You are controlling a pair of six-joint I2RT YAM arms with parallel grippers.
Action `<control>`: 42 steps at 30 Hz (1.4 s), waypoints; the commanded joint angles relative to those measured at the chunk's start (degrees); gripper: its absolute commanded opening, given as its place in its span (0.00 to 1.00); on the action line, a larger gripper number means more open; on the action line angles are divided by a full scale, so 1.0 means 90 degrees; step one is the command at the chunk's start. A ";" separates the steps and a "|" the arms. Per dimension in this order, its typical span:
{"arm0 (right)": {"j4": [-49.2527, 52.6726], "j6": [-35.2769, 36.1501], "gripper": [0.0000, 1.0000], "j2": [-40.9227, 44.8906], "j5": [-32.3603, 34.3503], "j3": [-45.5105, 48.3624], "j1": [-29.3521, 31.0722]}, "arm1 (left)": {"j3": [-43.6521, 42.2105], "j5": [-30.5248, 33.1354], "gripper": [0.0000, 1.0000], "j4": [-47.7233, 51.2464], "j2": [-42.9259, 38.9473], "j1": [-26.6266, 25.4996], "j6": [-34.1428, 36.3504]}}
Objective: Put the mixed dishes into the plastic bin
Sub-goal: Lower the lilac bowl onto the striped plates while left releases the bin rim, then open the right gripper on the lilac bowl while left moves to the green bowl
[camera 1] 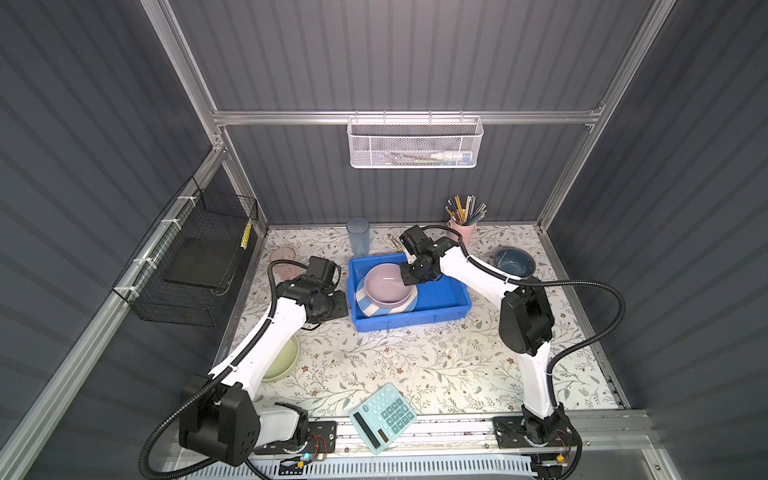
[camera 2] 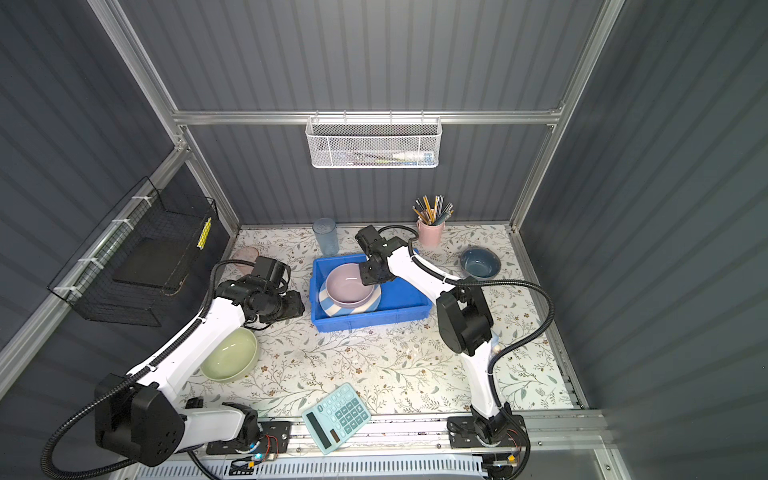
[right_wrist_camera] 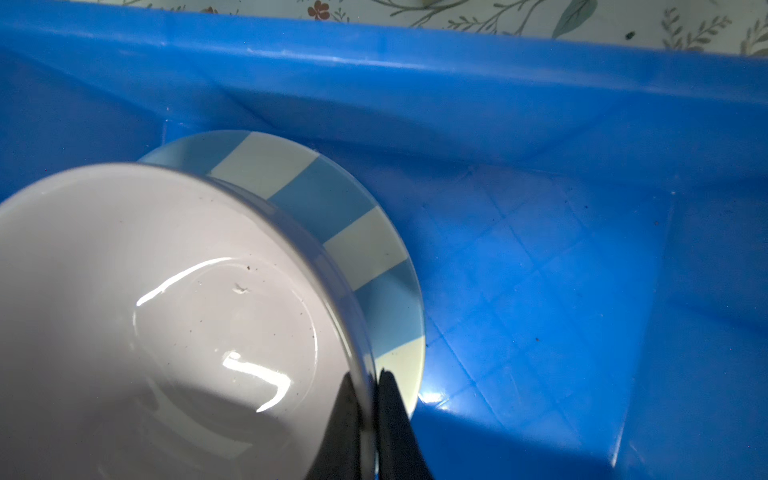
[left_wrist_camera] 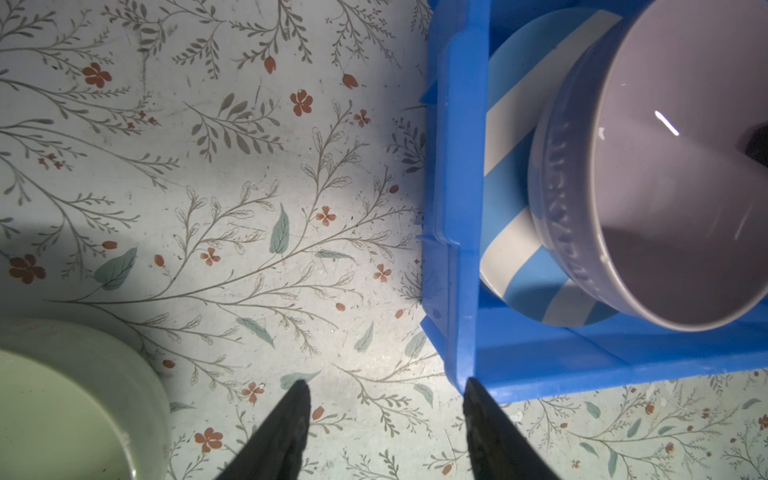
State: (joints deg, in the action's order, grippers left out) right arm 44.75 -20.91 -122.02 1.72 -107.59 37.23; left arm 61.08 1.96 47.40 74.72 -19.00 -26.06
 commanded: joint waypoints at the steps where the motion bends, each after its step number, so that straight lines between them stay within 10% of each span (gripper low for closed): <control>1: -0.0211 -0.0080 0.00 -0.0007 -0.0044 -0.0331 0.0033 | 0.0127 0.0154 0.62 0.0300 -0.0176 0.0060 0.0130; 14: -0.0189 -0.0138 0.21 0.0010 -0.0036 -0.0321 0.0044 | 0.0035 0.0320 0.64 0.0339 -0.0164 0.0129 0.0190; 28: -0.0060 0.0278 0.73 0.1095 0.0395 0.0102 -0.0015 | 0.0042 0.1361 0.64 0.1081 -0.0189 0.0158 -0.0011; 42: -0.0970 0.0137 0.78 0.3260 -0.0450 0.2550 -0.0608 | -0.1029 0.1042 0.56 0.0853 -0.0479 0.1260 -0.0287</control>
State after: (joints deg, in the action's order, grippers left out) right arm 37.85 -19.11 -94.74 0.10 -87.46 32.73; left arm 53.06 12.82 55.68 70.87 -9.63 -27.66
